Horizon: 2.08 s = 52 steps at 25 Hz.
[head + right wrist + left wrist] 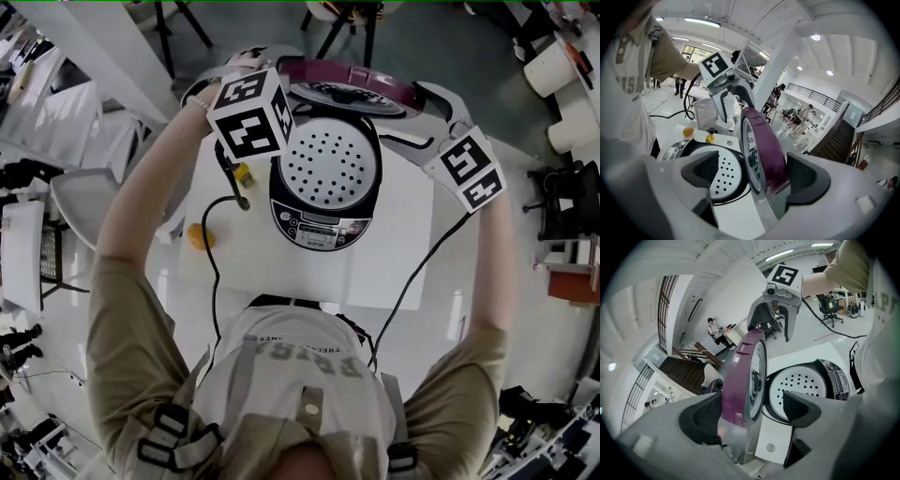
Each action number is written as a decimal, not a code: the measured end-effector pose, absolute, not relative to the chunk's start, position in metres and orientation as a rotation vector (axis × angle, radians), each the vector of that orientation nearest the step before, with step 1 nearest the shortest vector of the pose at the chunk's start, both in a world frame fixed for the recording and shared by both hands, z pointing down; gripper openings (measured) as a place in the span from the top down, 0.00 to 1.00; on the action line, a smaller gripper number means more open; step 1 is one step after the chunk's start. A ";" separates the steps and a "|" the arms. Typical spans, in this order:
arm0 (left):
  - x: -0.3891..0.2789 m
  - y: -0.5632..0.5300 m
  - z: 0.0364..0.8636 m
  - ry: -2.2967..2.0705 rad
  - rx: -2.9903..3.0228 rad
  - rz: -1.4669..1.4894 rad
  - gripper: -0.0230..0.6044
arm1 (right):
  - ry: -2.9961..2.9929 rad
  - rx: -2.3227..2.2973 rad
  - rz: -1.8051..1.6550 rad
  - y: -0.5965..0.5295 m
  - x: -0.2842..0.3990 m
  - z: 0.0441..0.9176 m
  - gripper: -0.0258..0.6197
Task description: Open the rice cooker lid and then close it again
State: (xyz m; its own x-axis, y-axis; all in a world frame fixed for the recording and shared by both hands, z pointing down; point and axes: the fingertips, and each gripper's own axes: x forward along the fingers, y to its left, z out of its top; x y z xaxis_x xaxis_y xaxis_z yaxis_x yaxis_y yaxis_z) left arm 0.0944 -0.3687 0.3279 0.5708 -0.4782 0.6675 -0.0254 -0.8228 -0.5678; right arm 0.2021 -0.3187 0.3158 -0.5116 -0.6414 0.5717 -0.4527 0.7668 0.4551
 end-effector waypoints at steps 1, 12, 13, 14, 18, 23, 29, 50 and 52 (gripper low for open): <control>0.094 -0.366 0.329 0.403 -2.297 -1.189 0.28 | -2.200 0.810 -0.318 -0.316 0.201 0.316 0.29; 0.084 -0.332 0.343 0.357 -2.283 -1.216 0.29 | -2.180 0.762 -0.319 -0.281 0.192 0.331 0.29; 0.083 -0.328 0.344 0.348 -2.285 -1.217 0.28 | -2.177 0.757 -0.320 -0.277 0.192 0.332 0.29; 0.082 -0.325 0.345 0.339 -2.288 -1.218 0.28 | -2.174 0.752 -0.320 -0.274 0.191 0.334 0.29; 0.079 -0.314 0.352 0.303 -2.281 -1.239 0.28 | -2.173 0.727 -0.310 -0.263 0.189 0.341 0.28; 0.073 -0.299 0.360 0.258 -2.255 -1.279 0.28 | -2.159 0.676 -0.292 -0.248 0.186 0.350 0.26; 0.067 -0.277 0.374 0.183 -2.267 -1.325 0.28 | -2.138 0.614 -0.256 -0.230 0.183 0.369 0.26; 0.054 -0.228 0.419 0.056 -2.265 -1.424 0.18 | -2.104 0.508 -0.182 -0.191 0.175 0.413 0.23; 0.053 -0.224 0.422 0.043 -2.265 -1.435 0.18 | -2.101 0.496 -0.176 -0.187 0.174 0.416 0.23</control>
